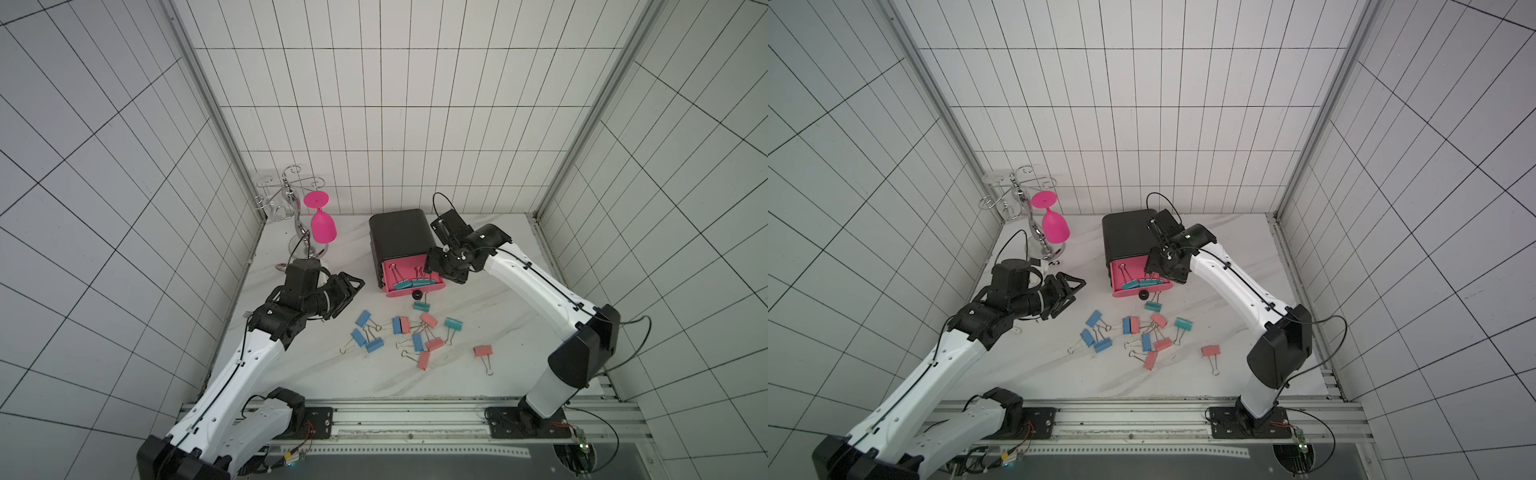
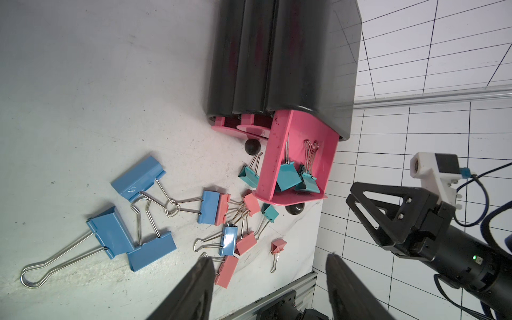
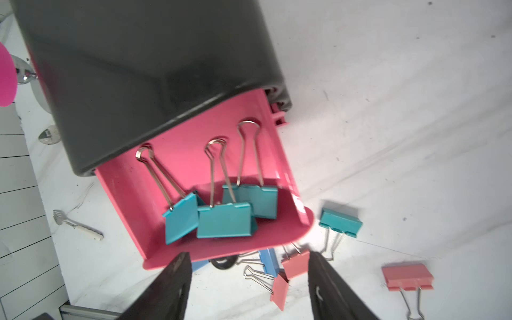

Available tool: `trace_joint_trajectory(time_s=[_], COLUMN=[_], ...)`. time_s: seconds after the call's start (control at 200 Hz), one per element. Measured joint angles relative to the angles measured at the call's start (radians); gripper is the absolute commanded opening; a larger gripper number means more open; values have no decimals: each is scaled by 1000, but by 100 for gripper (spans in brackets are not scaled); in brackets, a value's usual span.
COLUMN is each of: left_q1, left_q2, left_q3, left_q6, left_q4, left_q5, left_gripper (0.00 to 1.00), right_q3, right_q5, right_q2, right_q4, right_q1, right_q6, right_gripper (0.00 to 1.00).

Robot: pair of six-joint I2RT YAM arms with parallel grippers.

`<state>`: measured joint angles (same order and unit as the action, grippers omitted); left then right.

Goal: Put the binder clips in the drawer according to color
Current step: Place the binder clip in the drawer.

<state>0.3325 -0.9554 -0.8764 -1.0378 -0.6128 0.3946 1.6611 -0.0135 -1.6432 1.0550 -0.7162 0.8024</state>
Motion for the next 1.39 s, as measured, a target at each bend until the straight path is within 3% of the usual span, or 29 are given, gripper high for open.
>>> trace_joint_trajectory(time_s=[0.235,0.39,0.63,1.394], left_q1=[0,0,0,0], left_q2=[22,54,70,101], left_q3=[0,18,81,114], left_q6=[7,6,5,-2], left_q4=[-26,-34,-44,-61], left_q5=[0,-1,4,7], left_gripper=[67,67,67,67], right_q3=[-327,-491,-644,-691], right_q5=[0,14,59,122], right_q2=[313,391,378,123], right_q4=[-29,-57,-155,-410], right_q1=[103,129,135,176], right_q6=[-35,-45,-39,-35], right_gripper=[73,76,79,80])
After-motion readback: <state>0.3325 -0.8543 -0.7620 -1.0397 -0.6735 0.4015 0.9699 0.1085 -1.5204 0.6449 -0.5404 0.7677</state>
